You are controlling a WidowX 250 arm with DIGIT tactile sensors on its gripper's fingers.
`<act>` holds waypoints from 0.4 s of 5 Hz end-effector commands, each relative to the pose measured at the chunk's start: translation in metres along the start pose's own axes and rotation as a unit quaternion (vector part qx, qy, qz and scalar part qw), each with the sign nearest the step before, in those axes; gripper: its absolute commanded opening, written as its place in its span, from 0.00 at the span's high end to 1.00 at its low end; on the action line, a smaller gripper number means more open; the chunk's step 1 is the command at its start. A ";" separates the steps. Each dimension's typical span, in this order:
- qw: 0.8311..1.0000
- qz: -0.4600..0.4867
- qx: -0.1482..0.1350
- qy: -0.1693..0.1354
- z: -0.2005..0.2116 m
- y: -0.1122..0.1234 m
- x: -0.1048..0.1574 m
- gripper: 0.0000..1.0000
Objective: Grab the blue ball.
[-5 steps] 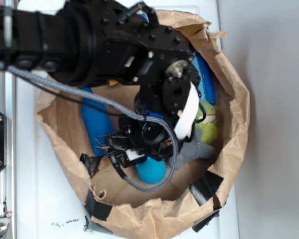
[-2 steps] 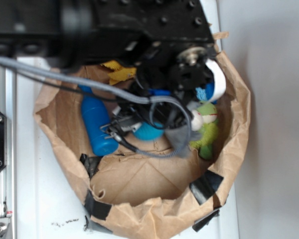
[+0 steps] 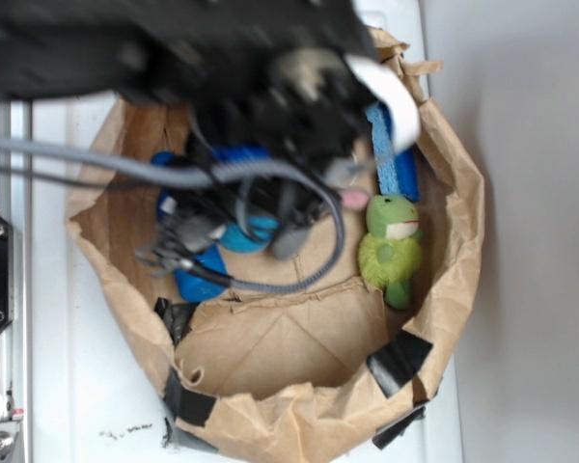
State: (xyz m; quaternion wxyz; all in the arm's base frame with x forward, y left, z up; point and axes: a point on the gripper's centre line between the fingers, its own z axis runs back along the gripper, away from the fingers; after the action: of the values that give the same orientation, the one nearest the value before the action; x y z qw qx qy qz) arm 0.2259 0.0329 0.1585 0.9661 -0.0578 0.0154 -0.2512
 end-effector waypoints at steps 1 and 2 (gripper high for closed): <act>0.998 0.054 0.012 -0.010 0.019 -0.015 0.014 1.00; 0.998 0.060 0.008 -0.012 0.017 -0.014 0.018 1.00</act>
State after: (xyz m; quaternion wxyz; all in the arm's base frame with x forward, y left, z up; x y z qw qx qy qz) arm 0.2297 0.0281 0.1620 0.9797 -0.0640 0.0286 -0.1881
